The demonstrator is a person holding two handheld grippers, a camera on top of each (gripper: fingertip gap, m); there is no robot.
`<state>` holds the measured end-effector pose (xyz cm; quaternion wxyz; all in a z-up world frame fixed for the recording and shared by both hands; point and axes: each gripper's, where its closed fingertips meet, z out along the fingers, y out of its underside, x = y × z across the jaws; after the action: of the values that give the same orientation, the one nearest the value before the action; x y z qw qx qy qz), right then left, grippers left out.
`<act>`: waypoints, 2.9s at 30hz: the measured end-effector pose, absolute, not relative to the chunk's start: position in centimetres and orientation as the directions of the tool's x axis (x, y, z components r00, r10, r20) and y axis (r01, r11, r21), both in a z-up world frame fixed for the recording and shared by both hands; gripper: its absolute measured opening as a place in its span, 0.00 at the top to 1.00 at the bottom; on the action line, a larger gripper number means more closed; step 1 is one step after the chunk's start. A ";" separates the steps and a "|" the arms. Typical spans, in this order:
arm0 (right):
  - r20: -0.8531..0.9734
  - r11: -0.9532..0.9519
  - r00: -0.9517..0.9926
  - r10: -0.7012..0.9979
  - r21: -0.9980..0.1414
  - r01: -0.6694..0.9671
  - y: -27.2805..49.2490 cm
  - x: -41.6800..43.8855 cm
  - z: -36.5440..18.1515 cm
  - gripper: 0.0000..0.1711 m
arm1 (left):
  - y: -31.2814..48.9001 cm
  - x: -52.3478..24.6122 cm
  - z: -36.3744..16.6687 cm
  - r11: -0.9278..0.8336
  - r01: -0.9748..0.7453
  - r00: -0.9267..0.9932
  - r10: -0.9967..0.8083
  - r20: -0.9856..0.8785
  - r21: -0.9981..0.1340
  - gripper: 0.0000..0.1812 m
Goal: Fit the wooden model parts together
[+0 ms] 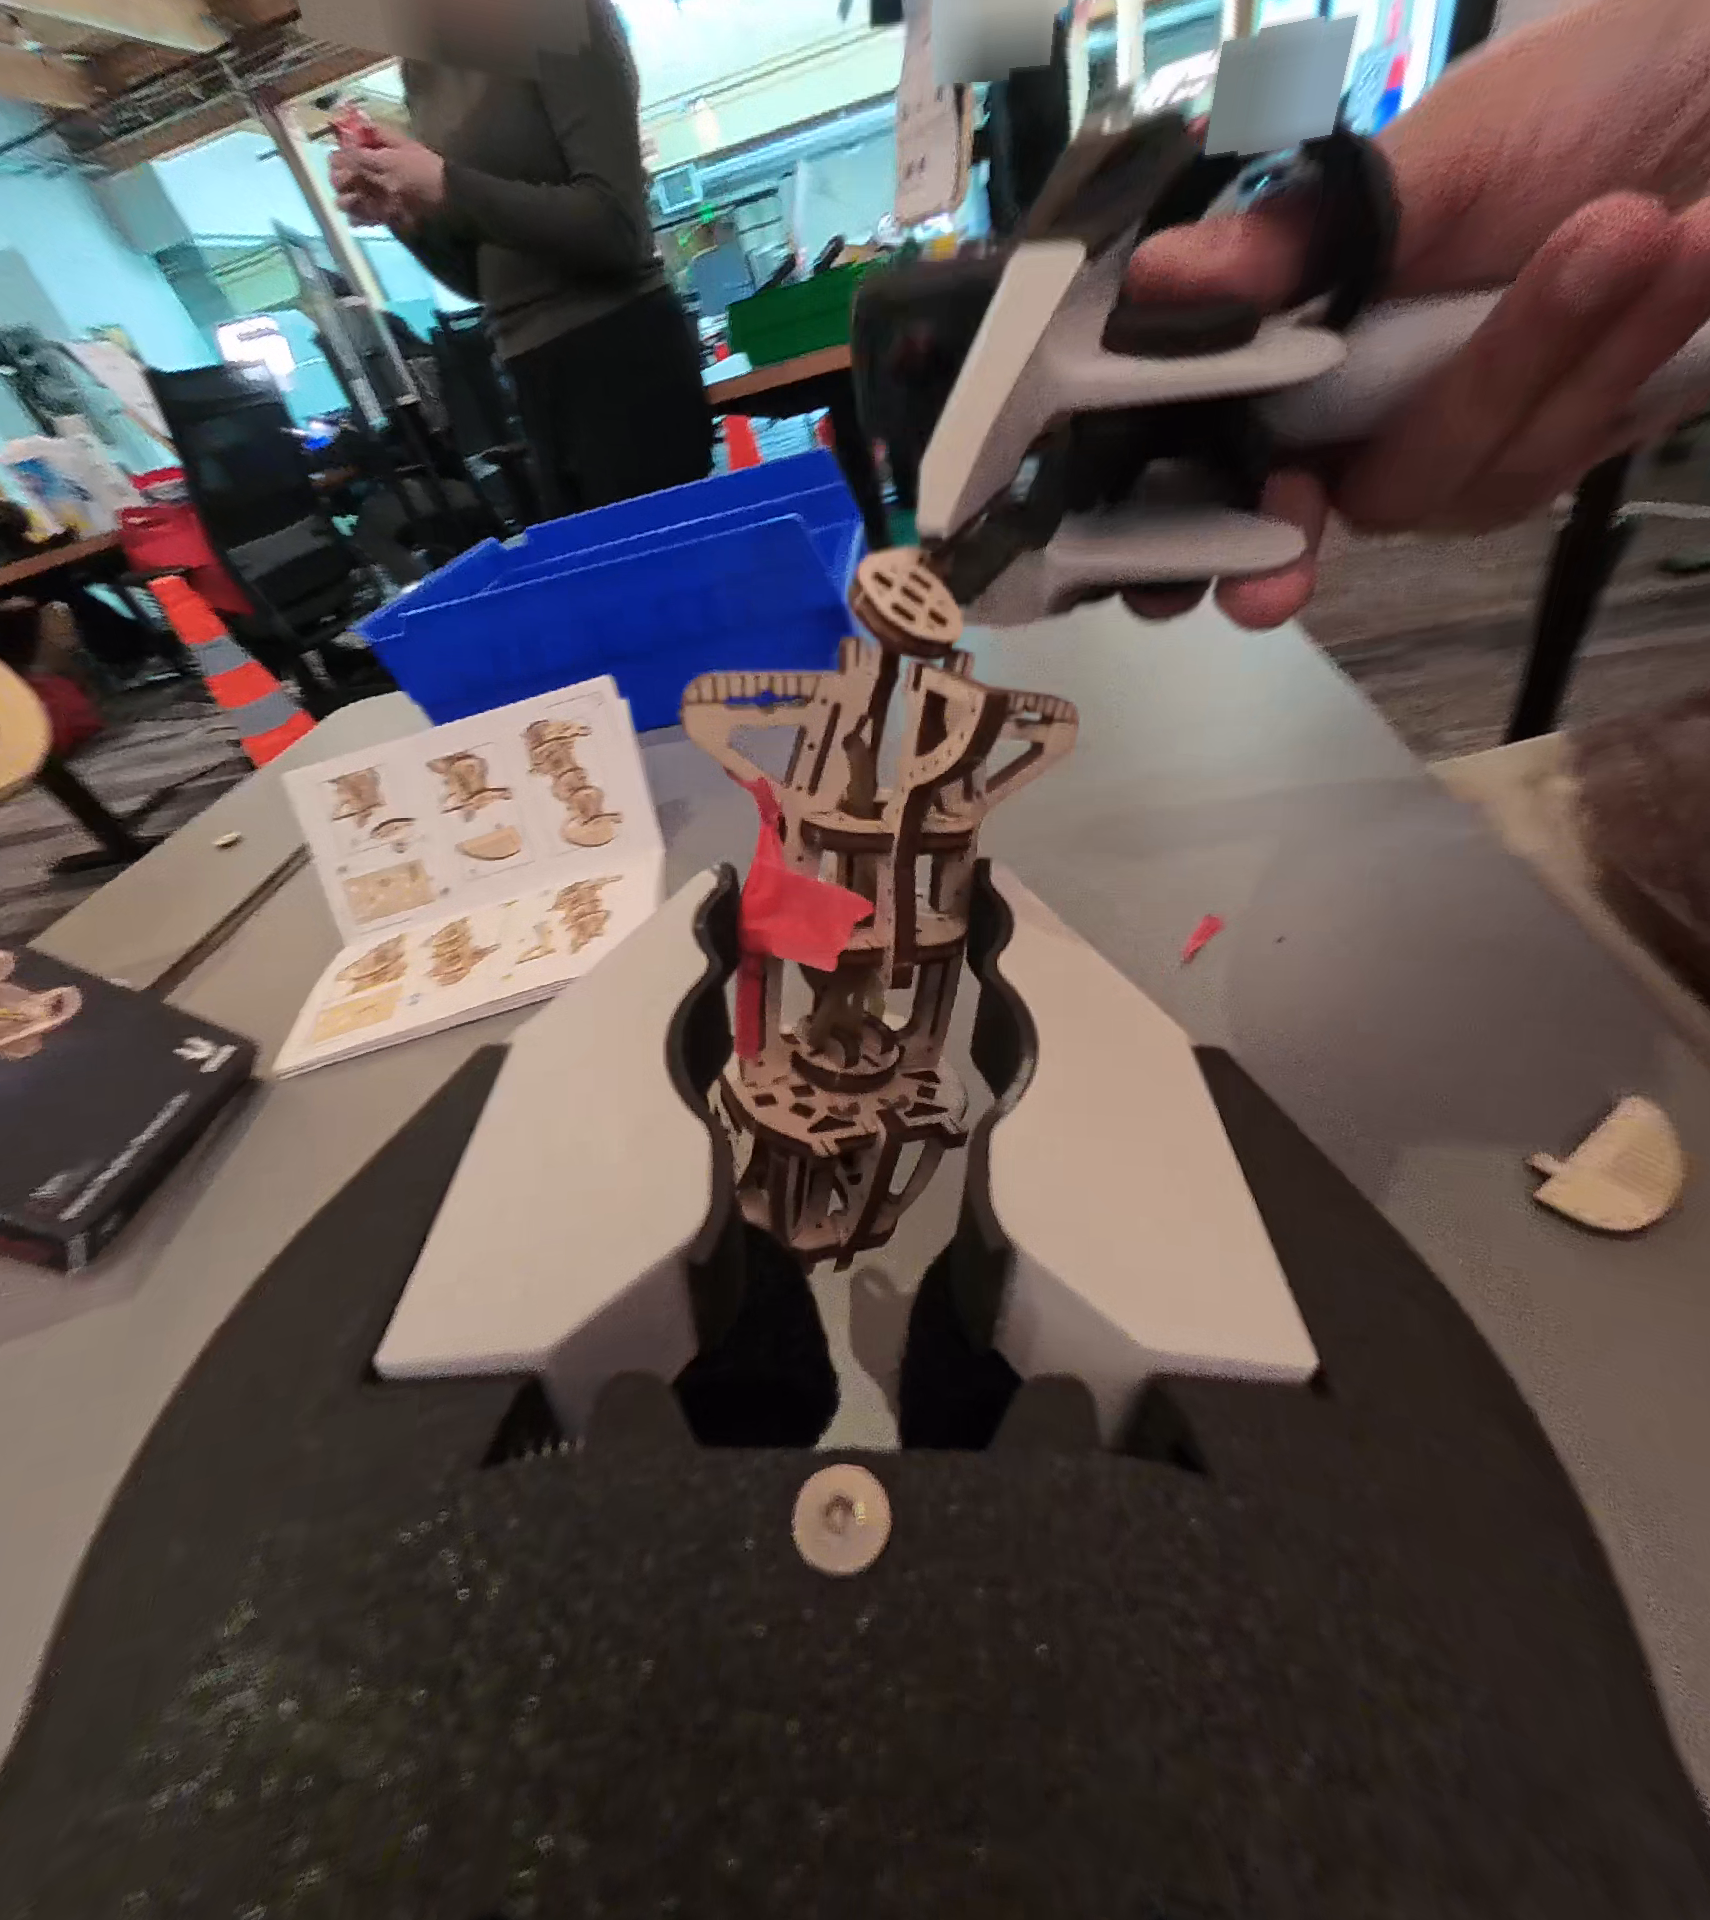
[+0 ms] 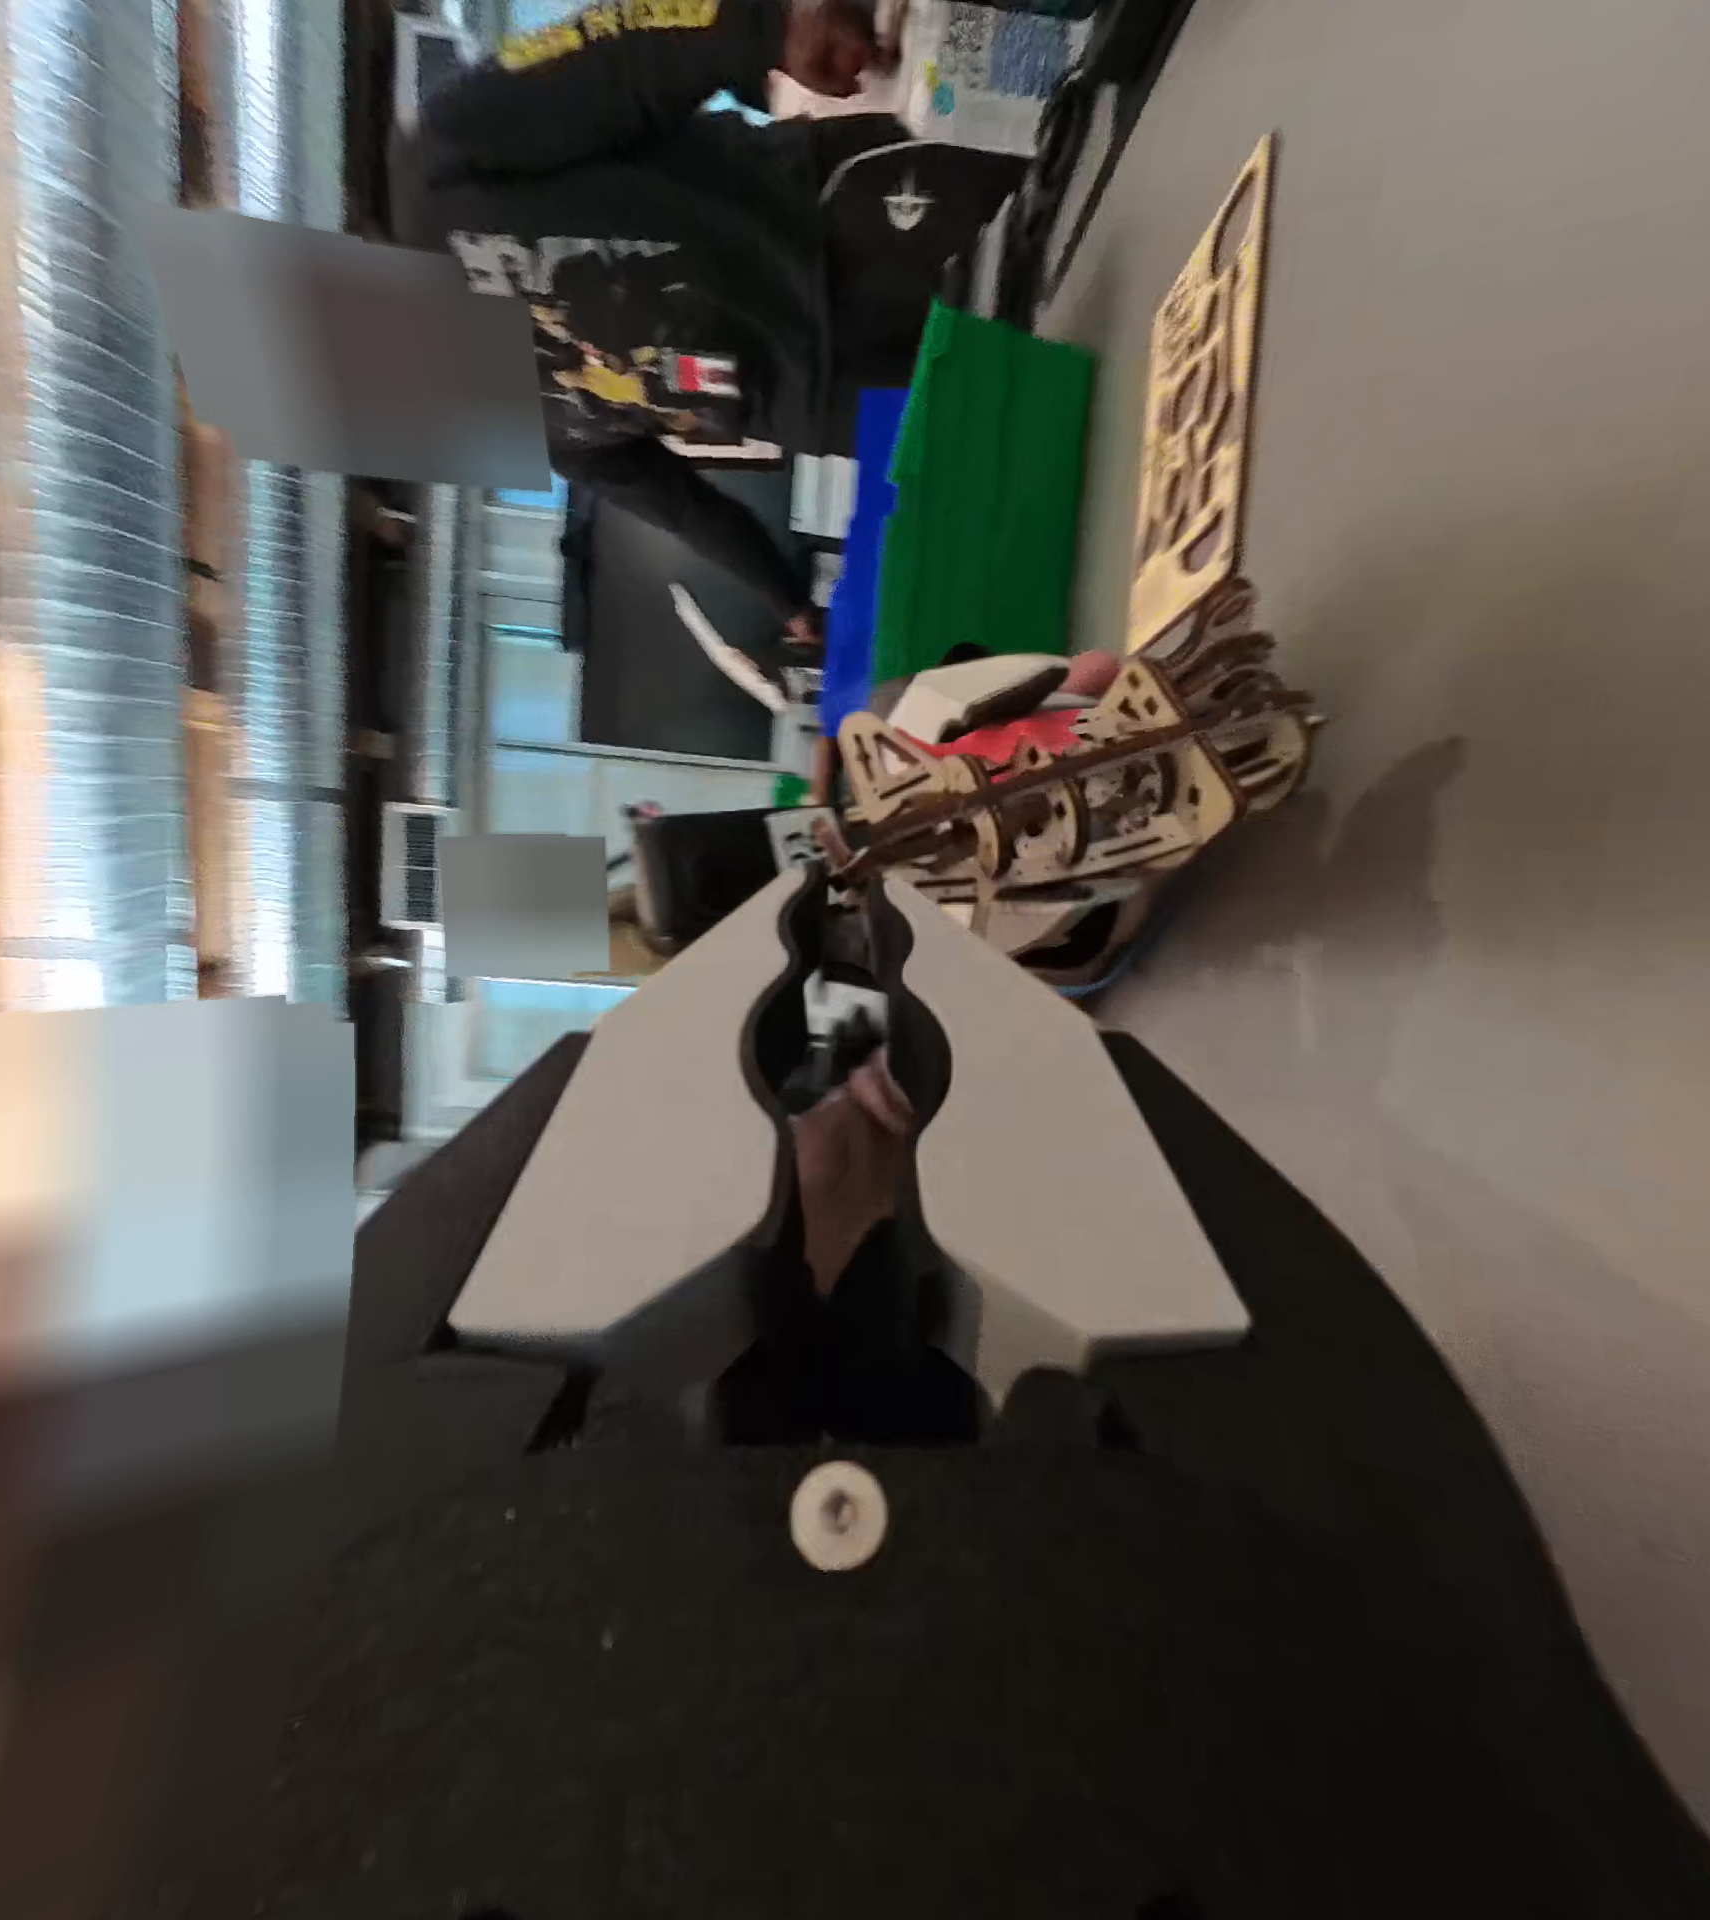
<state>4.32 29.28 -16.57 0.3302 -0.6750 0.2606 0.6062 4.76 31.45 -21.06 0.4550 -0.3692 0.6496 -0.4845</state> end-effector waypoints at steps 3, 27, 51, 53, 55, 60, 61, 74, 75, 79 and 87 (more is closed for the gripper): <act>-0.953 -0.652 0.301 0.046 -0.257 -0.713 29.5 4.5 -16.5 0.97 | 32.1 4.9 -21.0 0.338 -0.040 -0.251 -0.914 -0.318 -0.940 0.77; -0.858 -0.757 0.509 0.065 -0.374 -0.535 29.5 3.9 -17.4 0.97 | 32.3 5.0 -21.5 0.523 -0.051 -0.174 -0.843 -0.508 -0.851 0.77; -0.872 -0.617 0.458 0.173 -0.459 -0.639 31.5 4.3 -16.7 0.97 | 33.9 5.3 -22.1 0.501 -0.112 -0.132 -0.864 -0.487 -0.858 0.77; -0.837 -0.609 0.491 0.244 -0.526 -0.594 30.9 4.3 -16.1 0.97 | 34.6 5.3 -22.3 0.518 -0.132 -0.112 -0.855 -0.507 -0.845 0.77; -0.681 -0.604 0.696 0.227 -0.659 -0.448 30.5 6.2 -18.1 0.97 | 35.7 5.3 -22.4 0.537 -0.155 -0.082 -0.844 -0.531 -0.829 0.77; 0.219 -0.626 0.953 0.209 -0.719 0.302 29.4 12.6 -25.4 0.96 | 37.7 5.0 -21.6 0.435 -0.139 -0.033 -0.900 -0.435 -0.890 0.78; 0.329 -0.620 0.917 0.224 -0.678 0.395 29.3 12.7 -26.0 0.96 | 38.0 4.9 -21.5 0.411 -0.135 -0.029 -0.911 -0.411 -0.902 0.78; -0.090 -0.716 0.950 0.299 -0.679 0.161 24.1 6.7 -29.7 0.90 | 38.1 4.9 -21.4 0.317 -0.115 -0.057 -0.948 -0.312 -0.941 0.77; -0.133 -0.709 0.949 0.287 -0.695 0.117 24.1 6.6 -29.2 0.89 | 38.1 4.9 -21.4 0.317 -0.116 -0.058 -0.948 -0.313 -0.941 0.77; -0.160 -0.664 0.956 0.246 -0.746 0.047 24.7 7.0 -27.8 0.85 | 37.5 4.7 -20.9 0.287 -0.082 -0.087 -0.956 -0.280 -0.954 0.77; -0.464 -0.382 0.801 0.378 -0.866 -0.322 29.3 4.7 -19.7 0.72 | 34.3 2.5 -12.9 -0.346 0.224 -0.408 -0.883 0.235 -0.911 0.78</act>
<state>4.69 29.35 -19.66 0.5554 -0.7695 -0.0183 0.3148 2.47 34.32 -12.94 0.3824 -0.3873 0.4253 -0.7231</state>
